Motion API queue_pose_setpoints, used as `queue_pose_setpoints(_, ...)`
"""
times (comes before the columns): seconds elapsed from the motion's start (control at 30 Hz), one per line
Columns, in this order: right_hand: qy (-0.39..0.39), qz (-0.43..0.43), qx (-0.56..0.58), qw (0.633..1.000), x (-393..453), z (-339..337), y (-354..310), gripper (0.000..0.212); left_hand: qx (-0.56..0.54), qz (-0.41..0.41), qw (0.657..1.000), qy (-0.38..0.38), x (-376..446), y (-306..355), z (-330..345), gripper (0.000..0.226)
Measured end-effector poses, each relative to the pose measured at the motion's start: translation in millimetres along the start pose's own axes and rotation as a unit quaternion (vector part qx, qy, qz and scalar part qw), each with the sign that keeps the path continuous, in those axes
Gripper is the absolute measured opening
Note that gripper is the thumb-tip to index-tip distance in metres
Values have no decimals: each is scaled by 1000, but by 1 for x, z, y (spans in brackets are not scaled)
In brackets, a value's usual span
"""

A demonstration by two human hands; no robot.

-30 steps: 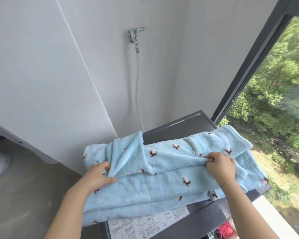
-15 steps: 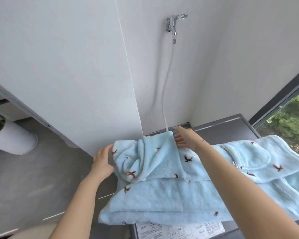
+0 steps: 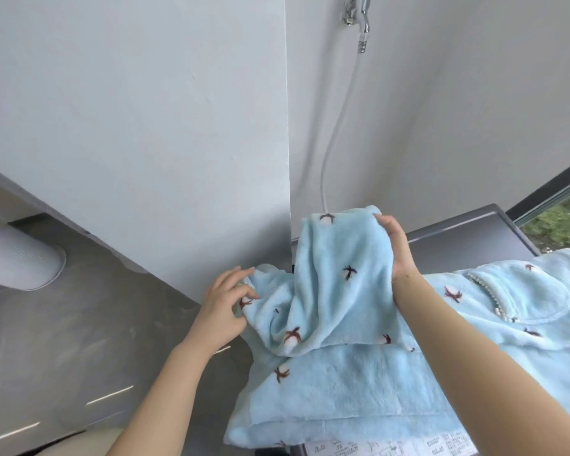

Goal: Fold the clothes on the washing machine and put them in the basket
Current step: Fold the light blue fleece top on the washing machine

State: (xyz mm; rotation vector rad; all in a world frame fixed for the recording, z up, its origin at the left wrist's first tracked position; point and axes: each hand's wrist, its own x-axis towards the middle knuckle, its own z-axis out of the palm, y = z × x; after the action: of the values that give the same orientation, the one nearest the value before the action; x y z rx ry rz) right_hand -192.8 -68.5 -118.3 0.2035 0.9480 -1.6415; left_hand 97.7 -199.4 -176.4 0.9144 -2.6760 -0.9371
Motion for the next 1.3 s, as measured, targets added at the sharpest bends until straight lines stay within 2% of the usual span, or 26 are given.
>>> queue_pose_setpoints(0.1, -16, -125, 94, 988, -35, -9, -2, 17, 0, 50, 999, 12, -8, 7, -11, 26)
queue_pose_setpoints(0.2, -49, -237, 142, 960, -78, -15, -4, 11, -25, 62, 997, -32, -27, 23, -33, 5)
queue_pose_setpoints(0.23, -44, -277, 157, 947, -91, -18, -4, 10, -15, 62, 997, -44, -32, 28, -40, 10)
queue_pose_setpoints(0.3, -47, -324, 193, 925, -112, -29, -3, 30, 18, 45, 996, -78, -39, 31, -49, 19)
queue_pose_setpoints(0.33, -57, -308, 195, 929, -121, -36, 0, 43, 39, 30, 993, -107, -41, 32, -53, 24)
queue_pose_setpoints(0.37, -41, -301, 179, 936, -135, -43, 7, 58, 63, 21, 989, -129, -43, 31, -55, 22)
queue_pose_setpoints(0.4, -8, -301, 127, 945, -144, -54, 14, 72, 95, 16, 984, -147, -42, 29, -55, 10)
queue_pose_setpoints(0.43, -16, -295, 91, 951, -155, -67, 19, 82, 128, 17, 977, -169, -40, 26, -52, 17)
queue_pose_setpoints(0.47, -35, -289, 71, 954, -162, -74, 25, 86, 158, 23, 967, -196, -38, 24, -48, 49)
queue_pose_setpoints(0.5, -46, -282, 65, 956, -173, -74, 32, 85, 146, 39, 967, -203, -36, 29, -43, 75)
queue_pose_setpoints(0.53, -40, -264, 71, 961, -185, -65, 39, 82, 105, 58, 971, -206, -36, 40, -39, 87)
queue_pose_setpoints(0.57, -40, -252, 86, 963, -193, -61, 45, 77, 33, 74, 974, -213, -38, 51, -34, 84)
queue_pose_setpoints(0.6, -30, -257, 103, 961, -204, -56, 50, 72, -37, 92, 969, -227, -41, 63, -28, 71)
queue_pose_setpoints(0.67, -4, -252, 149, 956, -219, -57, 55, 64, -110, 78, 966, -222, -48, 72, -16, 40)
queue_pose_setpoints(0.73, 38, -271, 157, 949, -230, -61, 60, 61, -166, 39, 964, -206, -53, 70, -11, 45)
queue_pose_setpoints(0.8, 101, -330, 139, 928, -246, -57, 60, 55, -156, 32, 961, -227, -55, 65, -14, 52)
queue_pose_setpoints(0.87, 25, -365, 176, 914, -245, -64, 57, 47, -99, 58, 956, -272, -52, 59, -18, 44)
queue_pose_setpoints(0.93, 27, -442, 126, 888, -255, -68, 62, 28, -70, 62, 956, -278, -45, 52, -25, 45)
queue_pose_setpoints(0.97, 20, -453, 114, 884, -258, -69, 63, 24, -67, 55, 959, -269, -41, 51, -28, 40)
queue_pose_setpoints(1.07, 43, -447, 124, 885, -263, -75, 63, 35, -116, 28, 967, -226, -25, 61, -36, 24)
queue_pose_setpoints(1.13, 77, -435, 115, 889, -264, -77, 58, 45, -169, -28, 963, -206, -17, 71, -37, 26)
queue_pose_setpoints(1.2, 90, -440, 102, 887, -263, -75, 50, 44, -194, -63, 957, -208, -10, 77, -36, 26)
queue_pose_setpoints(1.3, 113, -441, 68, 888, -260, -72, 28, 37, -167, -78, 956, -229, -5, 85, -35, 29)
